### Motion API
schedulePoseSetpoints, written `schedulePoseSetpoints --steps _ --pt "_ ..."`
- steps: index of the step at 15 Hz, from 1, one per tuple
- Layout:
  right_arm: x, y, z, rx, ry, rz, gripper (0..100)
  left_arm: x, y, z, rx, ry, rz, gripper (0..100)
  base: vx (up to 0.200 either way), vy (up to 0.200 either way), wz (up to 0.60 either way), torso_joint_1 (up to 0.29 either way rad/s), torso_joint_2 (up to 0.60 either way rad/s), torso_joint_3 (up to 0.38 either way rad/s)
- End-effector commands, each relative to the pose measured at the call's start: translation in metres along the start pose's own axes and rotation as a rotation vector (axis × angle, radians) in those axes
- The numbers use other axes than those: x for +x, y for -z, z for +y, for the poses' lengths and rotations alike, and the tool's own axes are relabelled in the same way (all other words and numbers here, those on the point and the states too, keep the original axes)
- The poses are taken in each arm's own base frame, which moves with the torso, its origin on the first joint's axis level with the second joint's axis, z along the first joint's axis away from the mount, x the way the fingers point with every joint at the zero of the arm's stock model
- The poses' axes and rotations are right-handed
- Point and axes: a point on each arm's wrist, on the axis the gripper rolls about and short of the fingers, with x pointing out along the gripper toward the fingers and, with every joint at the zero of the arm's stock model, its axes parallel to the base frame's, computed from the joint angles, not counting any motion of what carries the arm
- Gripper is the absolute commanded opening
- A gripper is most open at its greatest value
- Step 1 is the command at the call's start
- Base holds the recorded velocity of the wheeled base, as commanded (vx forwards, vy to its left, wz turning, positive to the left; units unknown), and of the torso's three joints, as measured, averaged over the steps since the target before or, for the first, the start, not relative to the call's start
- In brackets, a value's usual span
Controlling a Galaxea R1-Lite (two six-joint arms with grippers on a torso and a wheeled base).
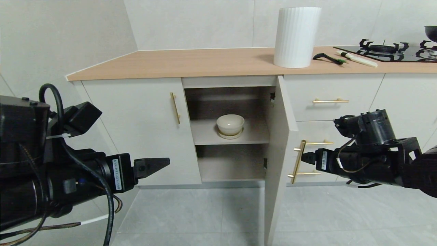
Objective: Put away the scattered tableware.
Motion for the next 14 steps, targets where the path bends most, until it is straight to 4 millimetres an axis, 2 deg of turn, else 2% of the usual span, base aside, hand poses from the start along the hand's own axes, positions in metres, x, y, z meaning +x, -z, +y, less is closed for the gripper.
schedulePoseSetpoints --steps 1,6,9,14 --pt "0.013 -0.001 0.016 -0.068 -0.048 0.017 100 0.001 0.000 0.000 0.000 -0.004 0.002 100 0.000 0.000 0.00 0.000 0.00 0.000" --pt "0.049 -0.011 0.044 -0.166 -0.111 0.016 100 -0.002 -0.001 0.000 0.002 0.000 -0.010 100 0.000 0.000 0.00 0.000 0.00 0.000" --pt "0.053 -0.014 0.054 -0.173 -0.159 0.014 100 0.000 -0.001 0.000 0.004 -0.004 -0.008 100 0.000 0.000 0.00 0.000 0.00 0.000" --pt "0.070 -0.005 0.062 -0.185 -0.179 0.043 100 0.002 0.000 0.000 0.005 -0.007 -0.001 100 0.000 0.000 0.00 0.000 0.00 0.000"
